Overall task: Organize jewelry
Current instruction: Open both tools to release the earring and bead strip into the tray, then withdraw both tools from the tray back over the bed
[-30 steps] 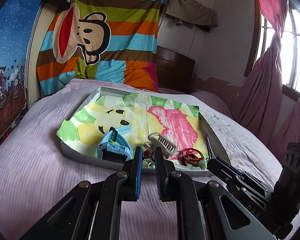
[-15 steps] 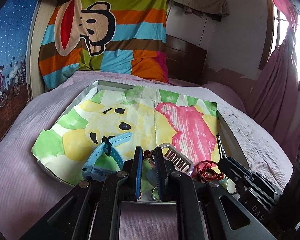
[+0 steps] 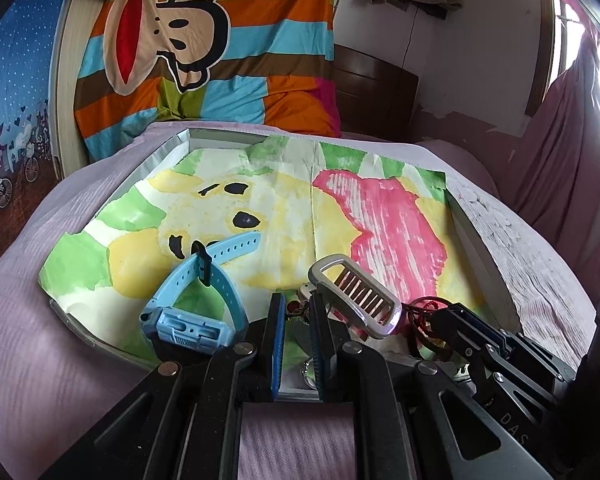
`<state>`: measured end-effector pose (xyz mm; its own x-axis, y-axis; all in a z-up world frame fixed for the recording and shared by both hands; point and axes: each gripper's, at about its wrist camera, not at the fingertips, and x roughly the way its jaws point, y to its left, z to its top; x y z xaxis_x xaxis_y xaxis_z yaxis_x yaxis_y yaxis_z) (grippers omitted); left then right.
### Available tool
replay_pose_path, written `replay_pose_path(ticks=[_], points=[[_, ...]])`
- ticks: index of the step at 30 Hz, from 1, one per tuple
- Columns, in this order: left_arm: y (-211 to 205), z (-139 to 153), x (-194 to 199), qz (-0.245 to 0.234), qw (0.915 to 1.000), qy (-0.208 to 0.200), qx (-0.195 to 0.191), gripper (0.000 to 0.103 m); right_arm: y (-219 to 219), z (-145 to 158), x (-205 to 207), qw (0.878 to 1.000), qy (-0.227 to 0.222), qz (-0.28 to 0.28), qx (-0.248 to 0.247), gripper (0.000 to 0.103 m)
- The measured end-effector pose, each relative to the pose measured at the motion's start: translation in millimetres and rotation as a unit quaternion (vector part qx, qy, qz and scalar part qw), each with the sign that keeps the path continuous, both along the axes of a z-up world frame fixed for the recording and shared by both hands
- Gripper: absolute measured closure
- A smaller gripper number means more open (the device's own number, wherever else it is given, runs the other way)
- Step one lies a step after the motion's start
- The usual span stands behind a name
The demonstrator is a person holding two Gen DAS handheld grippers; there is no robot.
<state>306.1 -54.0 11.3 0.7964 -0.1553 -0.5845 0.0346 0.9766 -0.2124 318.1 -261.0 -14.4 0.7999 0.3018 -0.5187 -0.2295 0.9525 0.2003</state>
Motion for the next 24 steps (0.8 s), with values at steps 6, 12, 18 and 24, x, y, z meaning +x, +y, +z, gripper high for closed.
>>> replay_pose_path(ticks=[6, 12, 18, 24], points=[[2, 0, -5, 0.003, 1.0000, -0.007, -0.007, 0.090, 1, 1, -1, 1.000, -0.001, -0.002, -0.004, 0.089], [5, 4, -13, 0.003, 0.9995, -0.024, -0.018, 0.074, -4, 4, -8, 1.000, -0.018, -0.008, 0.005, 0.070], [11, 13, -31, 0.017, 0.9981, -0.051, -0.028, 0.054, -15, 8, -21, 0.999, -0.044, -0.025, 0.021, 0.060], [18, 22, -55, 0.031, 0.9967, -0.072, -0.019, 0.033, -31, 18, -44, 0.995, -0.085, -0.040, 0.044, 0.043]])
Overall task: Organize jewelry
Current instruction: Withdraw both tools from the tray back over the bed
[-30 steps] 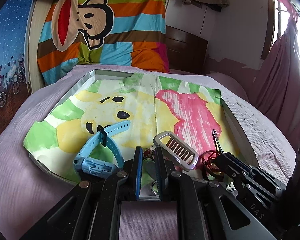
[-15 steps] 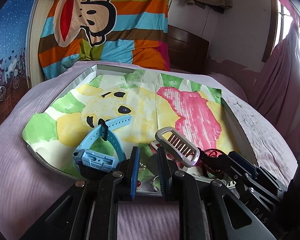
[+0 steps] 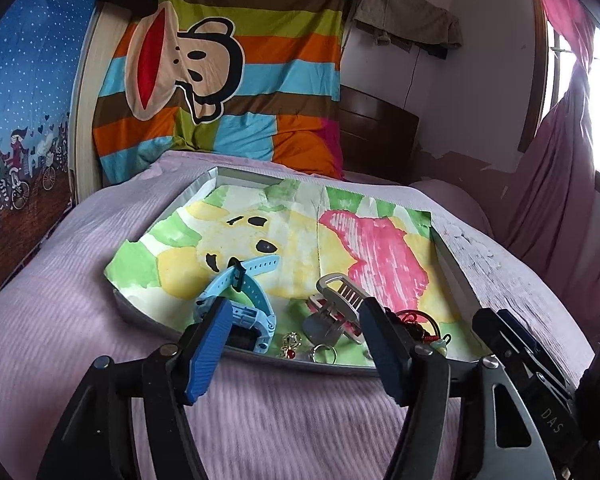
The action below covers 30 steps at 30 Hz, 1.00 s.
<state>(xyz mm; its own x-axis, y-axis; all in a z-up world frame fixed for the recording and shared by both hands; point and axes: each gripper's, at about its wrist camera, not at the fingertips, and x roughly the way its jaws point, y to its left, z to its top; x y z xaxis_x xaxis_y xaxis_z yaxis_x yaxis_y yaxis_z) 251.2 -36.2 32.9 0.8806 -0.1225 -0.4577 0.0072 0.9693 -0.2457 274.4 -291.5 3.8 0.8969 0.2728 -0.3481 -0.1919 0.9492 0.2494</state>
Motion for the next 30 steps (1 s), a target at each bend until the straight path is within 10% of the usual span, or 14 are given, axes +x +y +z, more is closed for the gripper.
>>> replay_pose_path(ticks=[11, 30], points=[[19, 14, -45, 0.037, 0.9985, -0.039, 0.012, 0.000, -7, 22, -47, 0.998, -0.062, -0.007, 0.007, 0.011], [32, 23, -115, 0.040, 0.9957, -0.076, 0.033, 0.000, 1, 54, -128, 0.994, -0.111, -0.006, -0.007, 0.001]])
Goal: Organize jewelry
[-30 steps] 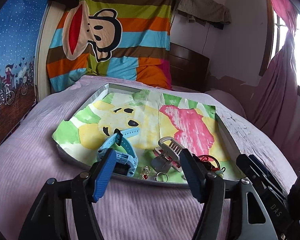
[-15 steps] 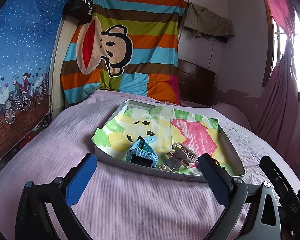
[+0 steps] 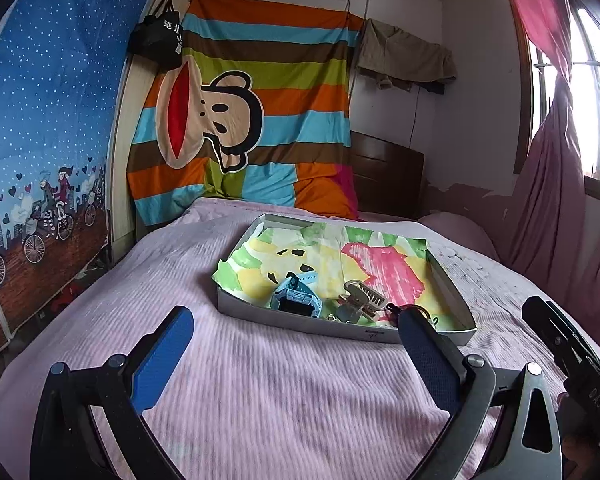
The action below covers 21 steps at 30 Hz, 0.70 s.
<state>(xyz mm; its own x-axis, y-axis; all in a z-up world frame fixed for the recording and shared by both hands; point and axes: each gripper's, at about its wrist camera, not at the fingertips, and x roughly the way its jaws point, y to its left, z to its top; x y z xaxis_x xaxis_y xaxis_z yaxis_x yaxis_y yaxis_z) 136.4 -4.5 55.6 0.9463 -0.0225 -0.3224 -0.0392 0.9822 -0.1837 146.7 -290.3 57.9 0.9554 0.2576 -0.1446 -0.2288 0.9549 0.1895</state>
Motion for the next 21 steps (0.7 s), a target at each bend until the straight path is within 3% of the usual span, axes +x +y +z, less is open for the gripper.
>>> replay_pose_path(ticks=[21], points=[[9, -12, -70, -0.001, 0.9997, 0.000, 0.022, 0.000, 9, -8, -66, 0.999, 0.024, 0.000, -0.025, 0.001]])
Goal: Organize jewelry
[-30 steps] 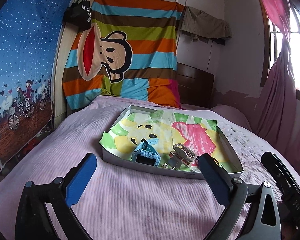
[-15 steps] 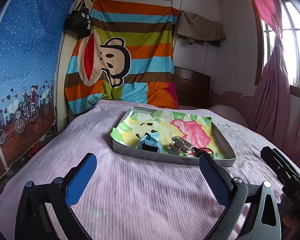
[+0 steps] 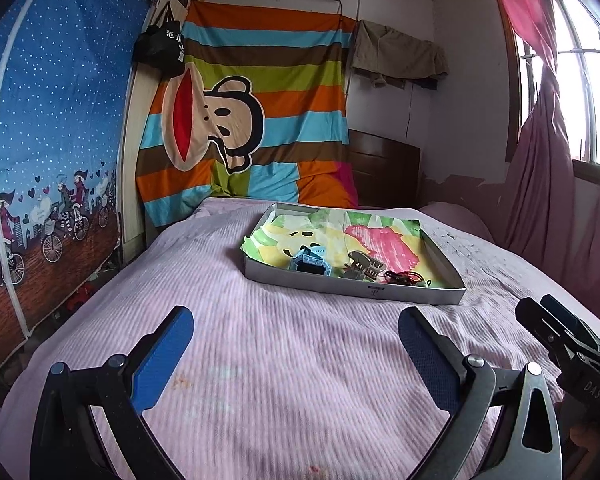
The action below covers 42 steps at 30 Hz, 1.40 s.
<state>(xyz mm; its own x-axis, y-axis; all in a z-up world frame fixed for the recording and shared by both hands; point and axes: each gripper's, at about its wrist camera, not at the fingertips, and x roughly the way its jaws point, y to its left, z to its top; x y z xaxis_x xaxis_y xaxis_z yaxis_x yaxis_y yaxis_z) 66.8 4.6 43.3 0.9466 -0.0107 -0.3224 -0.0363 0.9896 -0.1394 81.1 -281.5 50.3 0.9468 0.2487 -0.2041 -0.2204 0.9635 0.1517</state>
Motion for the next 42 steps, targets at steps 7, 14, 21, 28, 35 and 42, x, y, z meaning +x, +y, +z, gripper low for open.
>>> replay_pose_path(ticks=[7, 14, 21, 28, 35, 42], points=[[-5, -8, -10, -0.006, 0.9999, 0.009, 0.009, 0.000, 5, -7, -15, 1.000, 0.012, -0.001, -0.014, 0.001], [-6, -15, -19, -0.004, 0.9998, 0.017, 0.010, 0.000, -4, -11, -26, 1.000, 0.019, -0.016, -0.007, 0.001], [-4, -21, -28, 0.001, 0.9998, 0.020, 0.009, 0.000, -4, -17, -30, 0.999, 0.026, -0.017, -0.008, 0.001], [-1, -24, -28, 0.007, 0.9997, 0.022, 0.004, 0.000, 1, -22, -26, 0.999, 0.034, -0.009, -0.015, 0.001], [0, -26, -28, 0.009, 0.9996, 0.026, 0.002, 0.000, 3, -25, -24, 0.999, 0.038, -0.008, -0.016, 0.001], [0, -26, -27, 0.009, 0.9996, 0.026, 0.003, 0.000, 5, -25, -23, 0.999, 0.040, -0.007, -0.019, 0.001]])
